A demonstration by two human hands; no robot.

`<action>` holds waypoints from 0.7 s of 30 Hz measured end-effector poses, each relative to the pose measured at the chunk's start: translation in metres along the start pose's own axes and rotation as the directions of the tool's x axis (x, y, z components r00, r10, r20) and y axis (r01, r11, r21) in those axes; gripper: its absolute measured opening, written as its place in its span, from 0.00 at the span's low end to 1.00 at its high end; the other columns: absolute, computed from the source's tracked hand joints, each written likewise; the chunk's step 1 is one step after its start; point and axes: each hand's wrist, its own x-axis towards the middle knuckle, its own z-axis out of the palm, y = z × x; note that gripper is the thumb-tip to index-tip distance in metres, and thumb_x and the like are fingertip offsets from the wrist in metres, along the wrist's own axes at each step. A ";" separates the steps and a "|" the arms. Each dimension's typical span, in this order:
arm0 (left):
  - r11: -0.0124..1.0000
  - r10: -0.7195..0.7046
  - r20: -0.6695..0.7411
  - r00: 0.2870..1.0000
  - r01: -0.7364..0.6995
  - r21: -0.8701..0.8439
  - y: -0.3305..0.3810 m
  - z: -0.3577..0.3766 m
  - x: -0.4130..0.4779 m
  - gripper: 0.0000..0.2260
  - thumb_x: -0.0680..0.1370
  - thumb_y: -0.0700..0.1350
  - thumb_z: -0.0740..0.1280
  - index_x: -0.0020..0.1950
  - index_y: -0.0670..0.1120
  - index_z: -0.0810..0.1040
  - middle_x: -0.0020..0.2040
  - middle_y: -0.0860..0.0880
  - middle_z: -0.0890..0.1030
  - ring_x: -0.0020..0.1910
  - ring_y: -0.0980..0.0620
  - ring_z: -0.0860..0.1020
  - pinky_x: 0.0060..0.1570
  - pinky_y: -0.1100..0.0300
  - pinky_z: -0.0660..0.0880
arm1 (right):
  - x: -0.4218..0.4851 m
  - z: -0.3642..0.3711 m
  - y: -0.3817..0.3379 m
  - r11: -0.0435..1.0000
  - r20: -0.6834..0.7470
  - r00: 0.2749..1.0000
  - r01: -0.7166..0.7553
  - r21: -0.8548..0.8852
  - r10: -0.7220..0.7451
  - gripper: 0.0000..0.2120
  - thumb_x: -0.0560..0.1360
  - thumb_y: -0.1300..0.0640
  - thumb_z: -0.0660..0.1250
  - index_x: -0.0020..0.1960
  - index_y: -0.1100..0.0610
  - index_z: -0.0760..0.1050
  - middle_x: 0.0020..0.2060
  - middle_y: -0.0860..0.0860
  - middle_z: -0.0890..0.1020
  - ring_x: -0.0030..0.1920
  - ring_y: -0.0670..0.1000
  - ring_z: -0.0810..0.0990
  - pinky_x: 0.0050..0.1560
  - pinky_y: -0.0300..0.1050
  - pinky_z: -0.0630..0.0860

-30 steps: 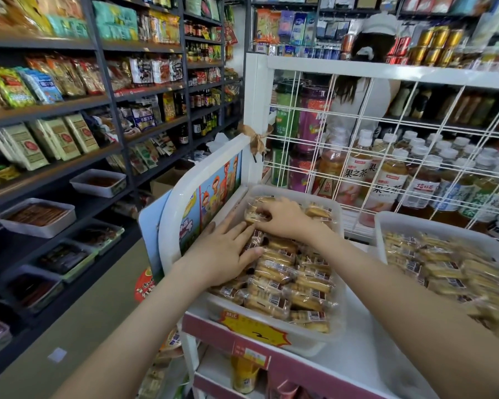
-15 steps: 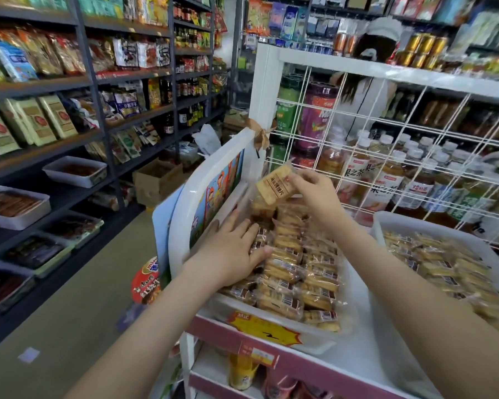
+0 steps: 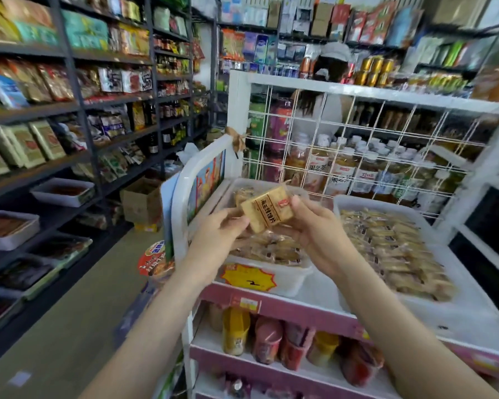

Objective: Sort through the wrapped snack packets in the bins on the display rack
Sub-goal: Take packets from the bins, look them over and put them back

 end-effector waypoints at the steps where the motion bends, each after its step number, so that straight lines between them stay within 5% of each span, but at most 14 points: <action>1: 0.999 -0.004 -0.007 1.000 0.004 -0.036 -0.001 0.003 -0.014 0.07 0.79 0.41 0.66 0.50 0.53 0.79 0.51 0.50 0.83 0.52 0.52 0.82 0.54 0.53 0.79 | -0.016 0.001 0.001 1.000 -0.018 1.000 0.003 0.024 -0.003 0.13 0.81 0.57 0.57 0.55 0.62 0.78 0.48 0.58 0.84 0.49 0.55 0.83 0.51 0.48 0.81; 4: 0.998 -0.006 -0.039 0.999 0.004 -0.059 -0.004 0.009 -0.066 0.05 0.78 0.38 0.67 0.50 0.48 0.80 0.49 0.47 0.84 0.49 0.49 0.83 0.51 0.52 0.80 | -0.070 0.002 0.011 0.999 -0.074 0.997 0.015 0.034 -0.012 0.14 0.82 0.57 0.55 0.51 0.60 0.79 0.40 0.53 0.85 0.44 0.51 0.84 0.47 0.45 0.82; 8: 0.997 -0.082 -0.019 0.996 0.082 -0.009 -0.017 0.008 -0.134 0.02 0.78 0.36 0.66 0.49 0.37 0.76 0.45 0.42 0.81 0.42 0.48 0.83 0.45 0.49 0.82 | -0.141 -0.001 0.036 0.982 -0.176 0.984 -0.009 -0.188 -0.025 0.13 0.82 0.55 0.57 0.48 0.53 0.80 0.41 0.52 0.86 0.44 0.53 0.85 0.47 0.51 0.80; 11: 0.981 -0.074 0.049 0.996 0.064 0.185 -0.030 -0.002 -0.171 0.10 0.78 0.36 0.66 0.41 0.50 0.77 0.48 0.41 0.81 0.50 0.41 0.81 0.53 0.42 0.78 | -0.182 0.000 0.055 0.930 -0.246 0.967 -0.032 -0.365 -0.063 0.09 0.79 0.55 0.61 0.44 0.48 0.78 0.36 0.48 0.84 0.40 0.55 0.83 0.45 0.58 0.80; 15: 0.944 -0.070 0.152 0.986 0.017 0.329 -0.036 -0.014 -0.207 0.11 0.78 0.38 0.67 0.38 0.49 0.72 0.44 0.49 0.81 0.48 0.45 0.80 0.54 0.43 0.77 | -0.222 0.008 0.057 0.832 -0.255 0.959 -0.037 -0.554 -0.127 0.10 0.79 0.61 0.61 0.44 0.51 0.75 0.36 0.49 0.80 0.37 0.52 0.79 0.35 0.41 0.74; 18: 0.918 -0.025 0.165 0.986 -0.043 0.395 -0.035 -0.019 -0.221 0.08 0.79 0.39 0.66 0.40 0.46 0.71 0.44 0.48 0.81 0.44 0.52 0.80 0.45 0.55 0.78 | -0.241 0.014 0.058 0.886 -0.292 0.954 -0.075 -0.457 -0.069 0.08 0.80 0.63 0.59 0.47 0.59 0.76 0.41 0.54 0.81 0.38 0.47 0.77 0.36 0.35 0.76; 21: 0.927 -0.027 0.178 0.984 -0.042 0.372 -0.038 -0.028 -0.227 0.08 0.79 0.38 0.65 0.41 0.45 0.71 0.41 0.47 0.81 0.41 0.48 0.81 0.41 0.53 0.79 | -0.252 0.020 0.059 0.935 -0.334 0.943 -0.123 -0.333 0.005 0.08 0.81 0.64 0.58 0.48 0.59 0.75 0.42 0.55 0.81 0.39 0.49 0.77 0.40 0.40 0.78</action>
